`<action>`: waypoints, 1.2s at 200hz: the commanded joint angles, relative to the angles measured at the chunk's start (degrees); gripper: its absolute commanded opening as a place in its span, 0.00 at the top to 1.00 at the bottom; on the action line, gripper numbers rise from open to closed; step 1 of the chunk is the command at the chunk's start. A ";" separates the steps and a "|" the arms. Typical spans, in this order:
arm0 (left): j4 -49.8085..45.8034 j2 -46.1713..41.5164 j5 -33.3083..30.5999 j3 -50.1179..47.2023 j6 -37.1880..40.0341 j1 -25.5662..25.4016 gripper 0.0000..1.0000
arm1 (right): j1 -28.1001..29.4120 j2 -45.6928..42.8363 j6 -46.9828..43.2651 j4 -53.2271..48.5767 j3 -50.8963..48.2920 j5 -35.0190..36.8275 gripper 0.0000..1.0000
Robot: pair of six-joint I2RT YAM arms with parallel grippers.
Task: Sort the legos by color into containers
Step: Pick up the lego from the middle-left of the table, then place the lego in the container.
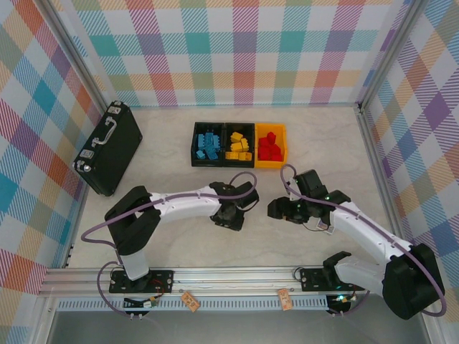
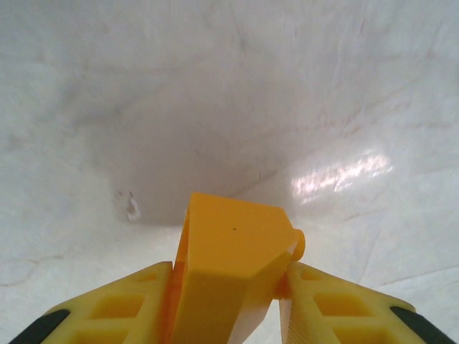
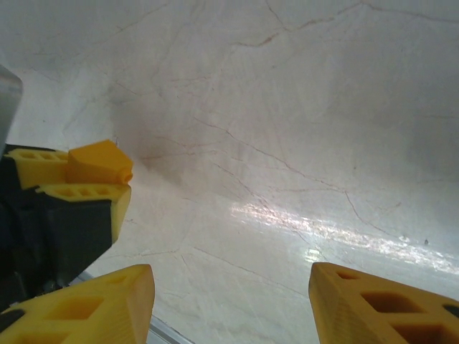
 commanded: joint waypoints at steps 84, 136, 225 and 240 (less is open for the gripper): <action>-4.39 2.06 -2.96 18.12 7.79 13.61 0.64 | -0.20 6.38 1.76 5.53 7.55 0.39 0.41; -6.77 12.33 -1.03 34.44 10.79 19.26 0.64 | -0.61 10.78 2.61 7.29 11.22 2.29 0.41; -11.13 33.17 2.90 63.16 11.37 23.12 0.64 | -8.14 23.74 -1.15 10.17 23.87 4.21 0.41; -11.13 35.72 3.34 66.49 10.51 23.62 0.64 | -8.82 25.19 -0.97 10.28 25.49 3.77 0.41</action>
